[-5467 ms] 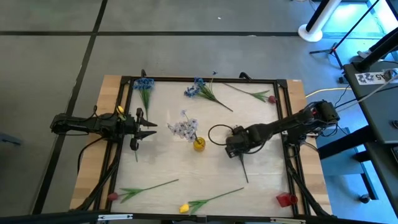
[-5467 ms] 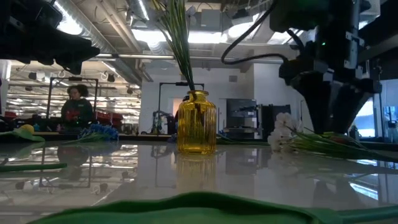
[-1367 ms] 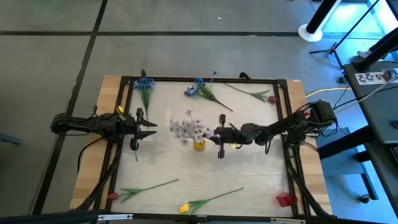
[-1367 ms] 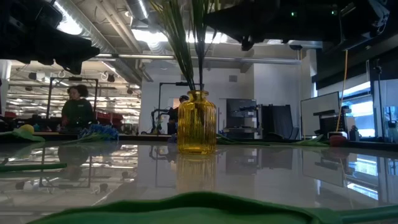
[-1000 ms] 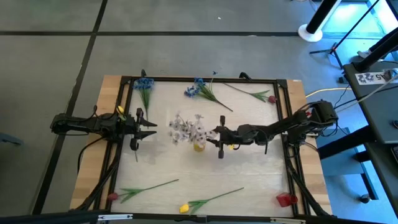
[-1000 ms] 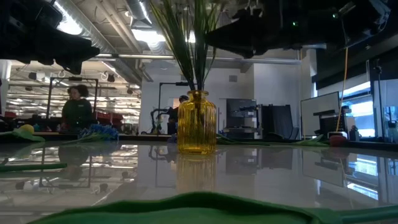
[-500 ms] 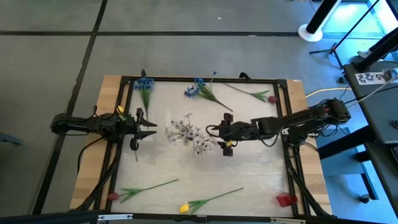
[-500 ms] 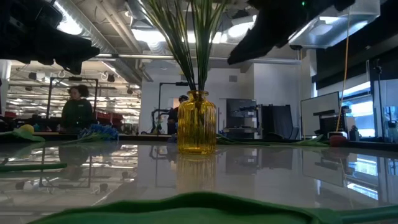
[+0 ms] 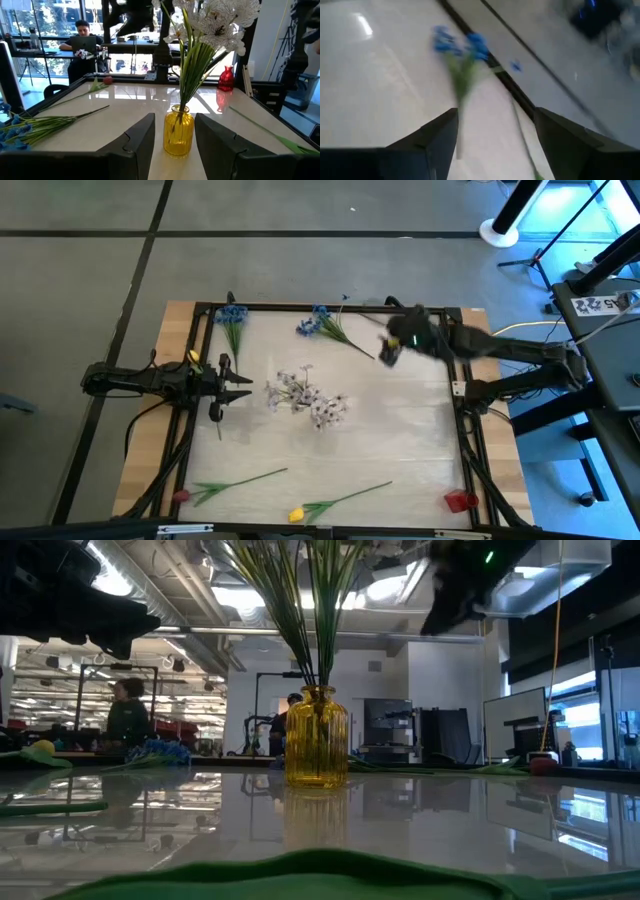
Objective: Sort flowers into vase by color
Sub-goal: Put the bottom yellow flower into the yellow vase
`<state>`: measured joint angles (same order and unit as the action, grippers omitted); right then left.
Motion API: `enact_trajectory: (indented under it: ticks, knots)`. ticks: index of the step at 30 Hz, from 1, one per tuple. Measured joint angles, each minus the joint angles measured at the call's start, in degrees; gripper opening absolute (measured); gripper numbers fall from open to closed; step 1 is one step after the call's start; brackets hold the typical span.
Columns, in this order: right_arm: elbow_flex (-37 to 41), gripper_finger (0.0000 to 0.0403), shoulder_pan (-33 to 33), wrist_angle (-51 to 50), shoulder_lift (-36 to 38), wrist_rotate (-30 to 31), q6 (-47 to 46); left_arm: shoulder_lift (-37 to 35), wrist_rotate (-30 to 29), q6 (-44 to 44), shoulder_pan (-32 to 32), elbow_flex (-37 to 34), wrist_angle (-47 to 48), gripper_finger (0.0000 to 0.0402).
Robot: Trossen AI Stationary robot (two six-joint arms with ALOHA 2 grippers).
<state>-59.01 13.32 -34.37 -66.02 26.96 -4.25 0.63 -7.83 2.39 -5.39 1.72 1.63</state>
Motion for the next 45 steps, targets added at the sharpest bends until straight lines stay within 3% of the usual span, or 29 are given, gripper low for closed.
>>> enact_trajectory:
  ticks: [4,7,12,17,22,29,38,45]
  knots:
    - [0.01,0.0244,14.75,5.71,-6.12,-13.26,0.34,-0.01,-0.01,0.02,0.00,-0.01,0.00,0.0135]
    - [0.03,0.0238,20.56,13.75,-13.80,-17.90,2.94,-0.01,-0.01,0.00,0.00,-0.02,0.00,0.0135]
    - [-3.31,0.0227,21.58,22.45,-29.27,-22.70,3.09,-0.01,0.00,0.01,0.00,0.00,0.00,0.0135]
    - [-13.28,0.0225,19.92,17.56,-42.80,-25.24,0.74,-0.01,0.00,0.00,0.00,-0.01,0.00,0.0135]
    - [-21.55,0.0225,19.70,10.72,-50.10,-26.18,0.60,-0.01,-0.01,0.00,0.00,0.00,0.00,0.0135]
    - [-23.60,0.0225,19.39,8.74,-51.62,-30.08,0.67,-0.01,0.01,0.00,0.00,-0.01,0.00,0.0135]
    - [-23.03,0.0225,16.95,8.10,-45.36,-23.50,4.98,0.01,-0.01,0.00,0.00,-0.02,0.00,0.0135]
    - [-16.90,0.0225,12.40,7.24,-37.97,-22.46,5.34,0.01,-0.01,0.00,0.00,-0.09,-4.63,0.0135]
